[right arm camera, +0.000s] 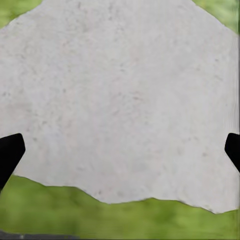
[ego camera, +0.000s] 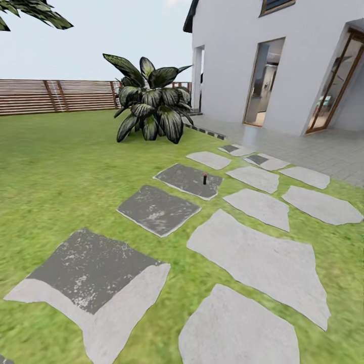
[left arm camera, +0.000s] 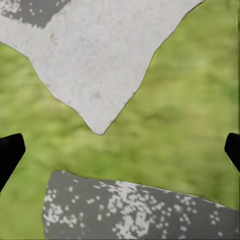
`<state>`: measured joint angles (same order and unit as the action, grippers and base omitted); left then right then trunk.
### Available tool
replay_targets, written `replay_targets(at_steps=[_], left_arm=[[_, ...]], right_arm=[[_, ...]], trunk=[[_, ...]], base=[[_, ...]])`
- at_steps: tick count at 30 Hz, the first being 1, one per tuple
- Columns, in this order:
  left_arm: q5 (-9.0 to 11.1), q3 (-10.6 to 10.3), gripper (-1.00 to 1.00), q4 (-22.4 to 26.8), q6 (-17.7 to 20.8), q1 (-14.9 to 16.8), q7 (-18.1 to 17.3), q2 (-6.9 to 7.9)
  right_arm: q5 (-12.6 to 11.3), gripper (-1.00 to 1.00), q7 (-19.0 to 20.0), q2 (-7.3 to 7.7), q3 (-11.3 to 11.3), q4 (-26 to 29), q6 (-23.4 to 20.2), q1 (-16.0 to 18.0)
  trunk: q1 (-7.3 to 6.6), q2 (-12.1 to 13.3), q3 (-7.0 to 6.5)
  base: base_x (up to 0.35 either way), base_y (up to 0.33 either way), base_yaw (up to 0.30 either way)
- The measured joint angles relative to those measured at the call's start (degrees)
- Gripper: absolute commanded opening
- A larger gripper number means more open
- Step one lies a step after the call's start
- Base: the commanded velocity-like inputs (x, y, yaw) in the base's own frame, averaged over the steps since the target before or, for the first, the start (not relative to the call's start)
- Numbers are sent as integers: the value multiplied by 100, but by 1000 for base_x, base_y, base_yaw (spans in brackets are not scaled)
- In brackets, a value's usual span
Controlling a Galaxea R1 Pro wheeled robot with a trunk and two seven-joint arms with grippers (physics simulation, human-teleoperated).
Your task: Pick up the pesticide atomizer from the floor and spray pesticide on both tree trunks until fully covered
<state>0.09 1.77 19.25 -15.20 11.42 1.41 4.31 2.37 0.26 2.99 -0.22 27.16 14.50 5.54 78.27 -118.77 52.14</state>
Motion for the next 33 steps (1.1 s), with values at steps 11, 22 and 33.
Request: replay_targets(at_steps=[11, 22, 33], left_arm=[[0, -1, 100, 0, 0, 0, 0, 0], [0, 0, 100, 0, 0, 0, 0, 0], [0, -1, 100, 0, 0, 0, 0, 0]], right_arm=[[0, 100, 0, -17, 17, 0, 6, 0], [0, 100, 0, -18, 26, 0, 9, 0], [0, 100, 0, -20, 31, 0, 9, 0]], trunk=[[0, 0, 0], [0, 0, 0], [0, 0, 0]], base=[[340, 0, -22], [340, 0, 0], [340, 0, 0]])
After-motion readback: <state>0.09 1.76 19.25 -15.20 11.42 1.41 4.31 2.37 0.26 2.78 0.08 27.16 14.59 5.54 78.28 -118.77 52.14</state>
